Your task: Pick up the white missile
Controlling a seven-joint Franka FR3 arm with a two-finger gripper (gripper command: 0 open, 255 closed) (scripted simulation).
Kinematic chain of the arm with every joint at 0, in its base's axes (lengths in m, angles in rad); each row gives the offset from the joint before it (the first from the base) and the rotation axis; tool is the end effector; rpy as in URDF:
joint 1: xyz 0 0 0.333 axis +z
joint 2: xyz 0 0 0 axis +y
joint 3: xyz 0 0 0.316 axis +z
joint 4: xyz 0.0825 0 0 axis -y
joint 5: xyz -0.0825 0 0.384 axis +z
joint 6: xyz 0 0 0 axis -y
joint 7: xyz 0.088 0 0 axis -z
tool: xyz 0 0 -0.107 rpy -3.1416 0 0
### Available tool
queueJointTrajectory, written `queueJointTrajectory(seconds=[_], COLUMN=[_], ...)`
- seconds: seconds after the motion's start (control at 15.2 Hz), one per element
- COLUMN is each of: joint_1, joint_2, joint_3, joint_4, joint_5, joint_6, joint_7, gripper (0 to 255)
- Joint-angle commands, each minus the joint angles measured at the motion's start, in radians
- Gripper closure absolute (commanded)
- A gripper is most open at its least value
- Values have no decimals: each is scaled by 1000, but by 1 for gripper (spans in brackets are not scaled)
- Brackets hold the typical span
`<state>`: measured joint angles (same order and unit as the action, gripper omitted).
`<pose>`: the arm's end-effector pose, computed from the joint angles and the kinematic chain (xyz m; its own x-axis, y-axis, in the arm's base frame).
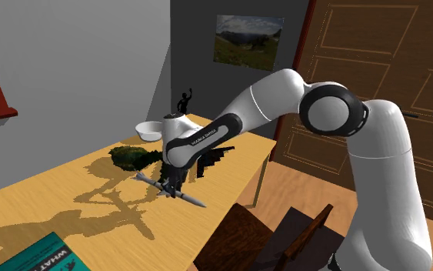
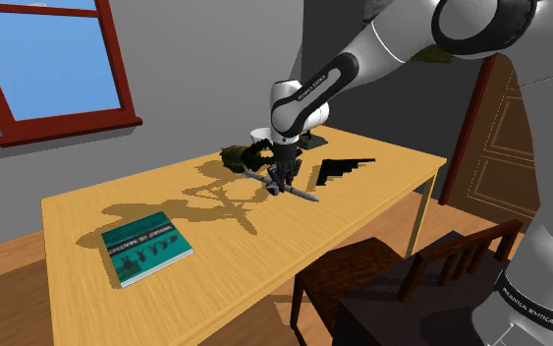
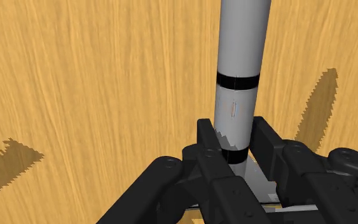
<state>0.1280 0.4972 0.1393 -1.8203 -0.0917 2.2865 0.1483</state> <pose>0.6253 0.1626 0.2642 0.9863 0.1634 -0.0244 0.1636 -0.9865 0.0050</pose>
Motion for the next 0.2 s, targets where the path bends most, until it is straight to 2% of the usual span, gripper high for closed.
queueJointTrajectory(seconds=[0.0, 0.13], joint_1=[-2, -2], joint_2=[-18, -20], joint_3=[2, 2], joint_4=[6, 6], joint_5=[4, 4], joint_6=[-24, -25], joint_7=[-4, -4], gripper=[255, 255])
